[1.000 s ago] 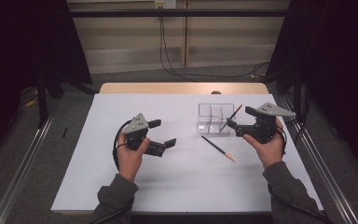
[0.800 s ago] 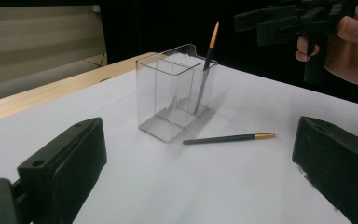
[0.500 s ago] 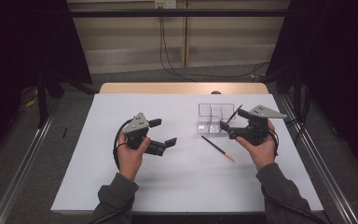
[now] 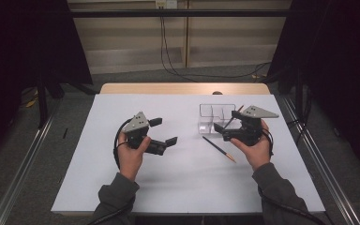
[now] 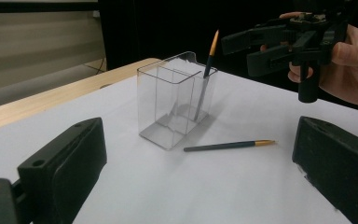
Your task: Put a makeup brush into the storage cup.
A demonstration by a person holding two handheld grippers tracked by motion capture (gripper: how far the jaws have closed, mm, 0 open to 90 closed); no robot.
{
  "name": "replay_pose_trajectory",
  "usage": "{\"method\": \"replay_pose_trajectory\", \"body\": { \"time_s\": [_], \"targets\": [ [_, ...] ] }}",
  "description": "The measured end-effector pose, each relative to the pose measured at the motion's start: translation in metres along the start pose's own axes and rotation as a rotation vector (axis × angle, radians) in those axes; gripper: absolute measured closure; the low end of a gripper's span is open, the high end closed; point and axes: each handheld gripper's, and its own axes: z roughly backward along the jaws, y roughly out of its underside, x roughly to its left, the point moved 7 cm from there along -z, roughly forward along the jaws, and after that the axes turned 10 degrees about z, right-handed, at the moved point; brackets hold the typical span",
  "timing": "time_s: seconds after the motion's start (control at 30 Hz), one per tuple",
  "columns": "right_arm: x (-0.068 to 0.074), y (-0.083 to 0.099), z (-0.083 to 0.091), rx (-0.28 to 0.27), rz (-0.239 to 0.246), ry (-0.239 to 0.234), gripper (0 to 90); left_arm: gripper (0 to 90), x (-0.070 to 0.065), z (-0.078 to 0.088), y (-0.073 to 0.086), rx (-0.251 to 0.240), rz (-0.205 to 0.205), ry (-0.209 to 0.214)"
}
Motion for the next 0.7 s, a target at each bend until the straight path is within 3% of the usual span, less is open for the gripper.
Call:
{"method": "replay_pose_trajectory", "body": {
  "time_s": [0.27, 0.43, 0.7],
  "targets": [
    [0.0046, 0.0024, -0.0004, 0.080, 0.032, -0.046, 7.5, 2.6, 0.0003, 0.0012, 0.0013, 0.006, 0.000, -0.007],
    [0.0068, 0.0062, -0.0026, 0.134, 0.026, -0.084, 7.3, 2.6, 0.0011, 0.0022, 0.0024, 0.019, -0.009, -0.016],
    [0.0041, 0.0088, 0.0004, 0.191, 0.035, -0.093, 8.0, 2.6, 0.0014, 0.0015, 0.0033, 0.013, 0.003, -0.006]
  ]
}}
